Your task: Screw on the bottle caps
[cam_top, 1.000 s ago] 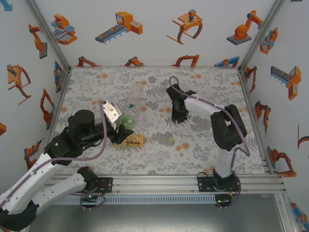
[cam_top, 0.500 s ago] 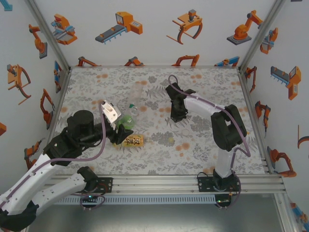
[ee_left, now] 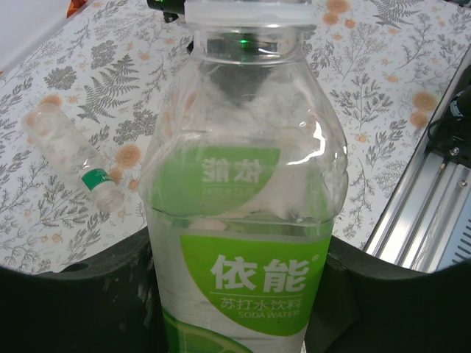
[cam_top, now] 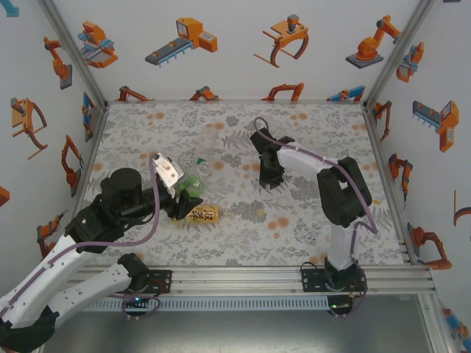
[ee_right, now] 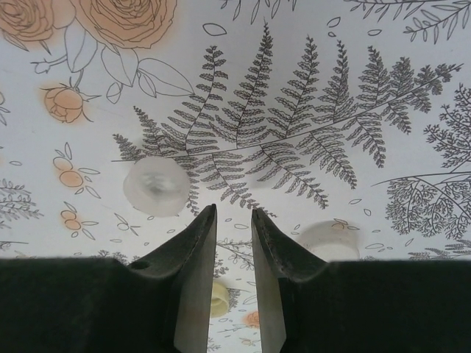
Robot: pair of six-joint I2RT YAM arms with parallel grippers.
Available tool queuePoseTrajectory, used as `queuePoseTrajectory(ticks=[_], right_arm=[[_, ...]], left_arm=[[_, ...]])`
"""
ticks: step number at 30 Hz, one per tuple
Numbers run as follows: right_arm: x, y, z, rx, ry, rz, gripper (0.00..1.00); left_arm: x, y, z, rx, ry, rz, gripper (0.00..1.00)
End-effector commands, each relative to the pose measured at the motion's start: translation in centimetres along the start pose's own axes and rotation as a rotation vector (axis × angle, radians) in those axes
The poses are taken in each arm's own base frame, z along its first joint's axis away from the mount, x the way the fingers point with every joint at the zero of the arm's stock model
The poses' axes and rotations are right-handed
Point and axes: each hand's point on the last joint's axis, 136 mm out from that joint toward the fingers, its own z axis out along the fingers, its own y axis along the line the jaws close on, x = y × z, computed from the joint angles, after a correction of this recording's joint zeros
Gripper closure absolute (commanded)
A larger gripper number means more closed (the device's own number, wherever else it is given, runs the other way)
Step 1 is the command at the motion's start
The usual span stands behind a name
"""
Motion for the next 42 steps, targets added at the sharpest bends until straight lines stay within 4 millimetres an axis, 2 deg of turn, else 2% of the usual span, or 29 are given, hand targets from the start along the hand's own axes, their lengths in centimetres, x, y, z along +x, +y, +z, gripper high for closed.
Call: queuePoseTrajectory(ticks=[1,8,14,20,30,42], right_arm=[[-0.1,0.1,-0.5,0.017,-0.005,-0.028,0.71],[-1.1,2.5,-1.8,-0.048,-0.035,-0.041,0.68],[-1.2,4.4,-1.2,-0.068,-0.023,-0.061,0.61],[-1.5,4.8,-0.6,-0.062,-0.022,-0.058,0.58],[-1.3,4.4,0.2,-0.029,-0.007,-0.066,0.57],[-2.2,4.5,-1.0,-0.036,-0.044,-0.064,0.58]], left_arm=[[-0.5,0.2,-0.3,-0.009,-0.026,-0.012,1.00],[-0.4,0.2,-0.3,-0.014,-0.028,-0.015,1.00],[-0.5,0.2,-0.4,-0.014,-0.033,-0.018,1.00],[-0.3,0.3,-0.7,-0.025,-0.029,-0.014,1.00],[0.1,0.4,-0.7,-0.030,-0.021,-0.017,1.00],[0.1,0.4,-0.5,-0.029,-0.020,-0.016,1.00]])
